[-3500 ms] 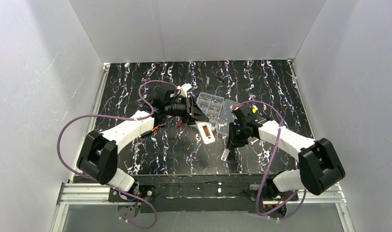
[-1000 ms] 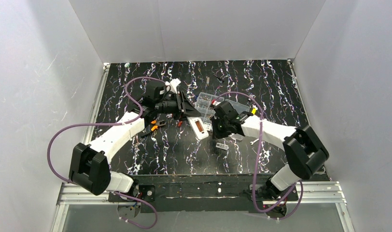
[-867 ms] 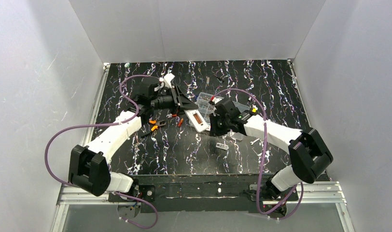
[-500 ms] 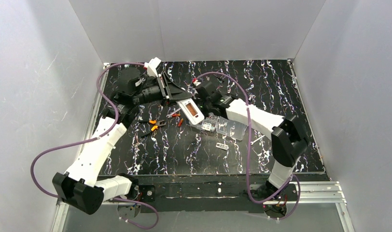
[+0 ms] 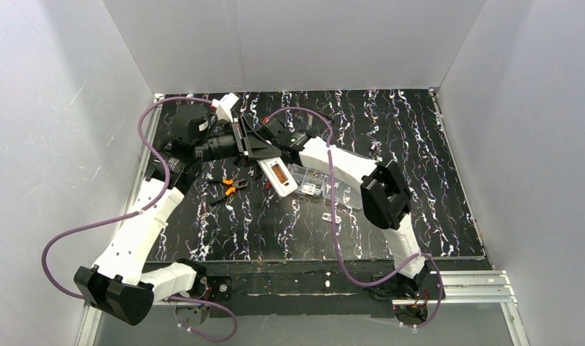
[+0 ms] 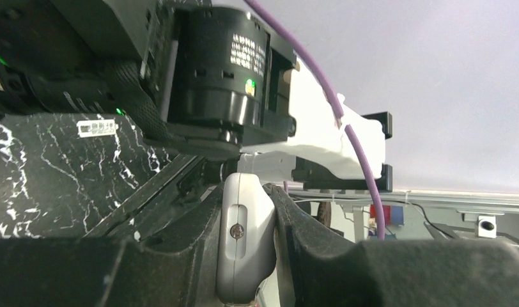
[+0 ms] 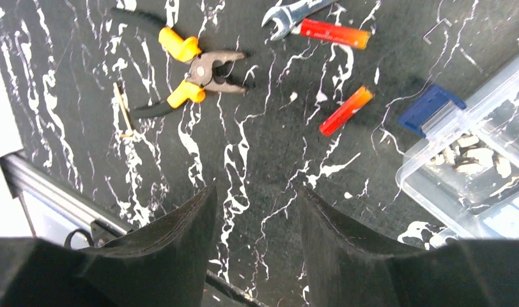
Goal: Load the batteries into the remote control
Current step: Pick up the battery from the center of the board.
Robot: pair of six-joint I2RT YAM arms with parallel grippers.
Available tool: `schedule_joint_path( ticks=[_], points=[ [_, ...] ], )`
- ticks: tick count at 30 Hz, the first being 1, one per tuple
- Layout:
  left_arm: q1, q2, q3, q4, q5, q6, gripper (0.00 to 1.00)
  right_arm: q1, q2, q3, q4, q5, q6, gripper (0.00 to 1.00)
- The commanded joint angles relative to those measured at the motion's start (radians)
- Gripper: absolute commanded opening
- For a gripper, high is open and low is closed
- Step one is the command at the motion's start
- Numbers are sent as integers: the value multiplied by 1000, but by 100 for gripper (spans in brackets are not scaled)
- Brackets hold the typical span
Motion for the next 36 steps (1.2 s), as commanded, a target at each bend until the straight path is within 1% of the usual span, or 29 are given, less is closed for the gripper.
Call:
schedule_joint_path(
  ticks=[1,3,6,10,15,25,31,32,34,36],
  points=[
    [12,-82,43,-92,44,97,0,10,53,97,-119,101,37,58],
    [14,-96,38,-111,41,111,0,15,70,96,-121,141,35,56],
    [20,-107,29,-129,46,123,0,25,104,120,-137,205,16,50],
    [29,-122,20,-160,46,142,0,29,146,148,-143,231,16,44],
    [41,-132,22,-187,49,162,0,30,205,196,-157,234,26,43],
    [56,-137,18,-187,53,174,0,29,247,204,-139,283,33,45],
    [64,-134,25,-187,55,183,0,29,290,254,-169,290,24,50],
    [67,-131,28,-211,56,185,0,29,294,256,-170,291,23,50],
    [68,-129,29,-217,57,189,0,30,300,258,-170,292,14,49],
    [69,-128,28,-217,56,188,0,30,308,266,-177,298,0,45]
  ],
)
